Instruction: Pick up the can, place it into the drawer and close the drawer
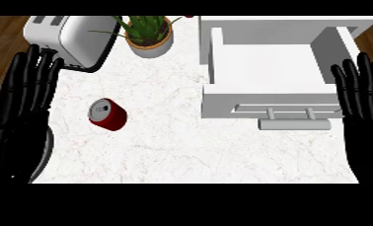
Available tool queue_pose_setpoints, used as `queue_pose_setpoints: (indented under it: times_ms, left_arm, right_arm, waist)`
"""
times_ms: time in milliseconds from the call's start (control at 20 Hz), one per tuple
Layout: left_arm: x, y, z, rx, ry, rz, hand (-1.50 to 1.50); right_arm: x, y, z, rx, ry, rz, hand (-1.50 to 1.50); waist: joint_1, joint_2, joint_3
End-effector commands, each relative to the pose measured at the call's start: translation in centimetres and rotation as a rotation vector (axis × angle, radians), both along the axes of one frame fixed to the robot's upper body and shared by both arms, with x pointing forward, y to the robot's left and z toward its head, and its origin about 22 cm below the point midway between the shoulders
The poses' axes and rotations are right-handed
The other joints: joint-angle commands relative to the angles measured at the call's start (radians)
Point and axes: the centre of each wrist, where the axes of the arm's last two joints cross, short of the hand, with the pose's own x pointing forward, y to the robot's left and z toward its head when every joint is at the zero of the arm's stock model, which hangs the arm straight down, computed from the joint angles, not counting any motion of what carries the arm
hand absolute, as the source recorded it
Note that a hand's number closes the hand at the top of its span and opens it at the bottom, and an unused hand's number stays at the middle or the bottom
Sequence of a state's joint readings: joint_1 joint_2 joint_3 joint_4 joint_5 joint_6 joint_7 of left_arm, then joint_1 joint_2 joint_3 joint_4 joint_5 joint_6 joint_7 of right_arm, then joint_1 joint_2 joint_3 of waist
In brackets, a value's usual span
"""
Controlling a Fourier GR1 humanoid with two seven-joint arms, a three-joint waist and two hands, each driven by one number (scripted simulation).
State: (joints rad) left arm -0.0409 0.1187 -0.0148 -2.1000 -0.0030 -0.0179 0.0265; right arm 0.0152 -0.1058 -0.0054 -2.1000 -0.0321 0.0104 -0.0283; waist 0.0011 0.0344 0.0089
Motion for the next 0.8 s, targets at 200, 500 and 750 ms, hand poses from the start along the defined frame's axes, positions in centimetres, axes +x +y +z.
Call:
queue_pose_setpoints:
  times_ms: [200, 500, 750]
  left_arm:
    - [-2.1, 0.5, -1.1, -0.043, 0.020, 0.400, -1.50]
    - [-3.5, 1.2, -3.3, -0.262, 0.350, 0.697, -1.50]
    - [-3.6, -1.7, -1.5, -0.269, 0.350, 0.746, -1.50]
  right_arm:
    - [0.1, 1.0, 0.8, 0.027, 0.000, -0.025, -1.50]
    - [-0.7, -1.4, -2.4, 0.081, 0.300, -0.176, -1.50]
    - [-1.1, -2.0, -2.2, 0.079, 0.290, -0.186, -1.50]
  waist:
    - [0.013, -0.038, -0.009]
    - [0.004, -0.036, -0.008]
    - [-0.006, -0.035, -0.008]
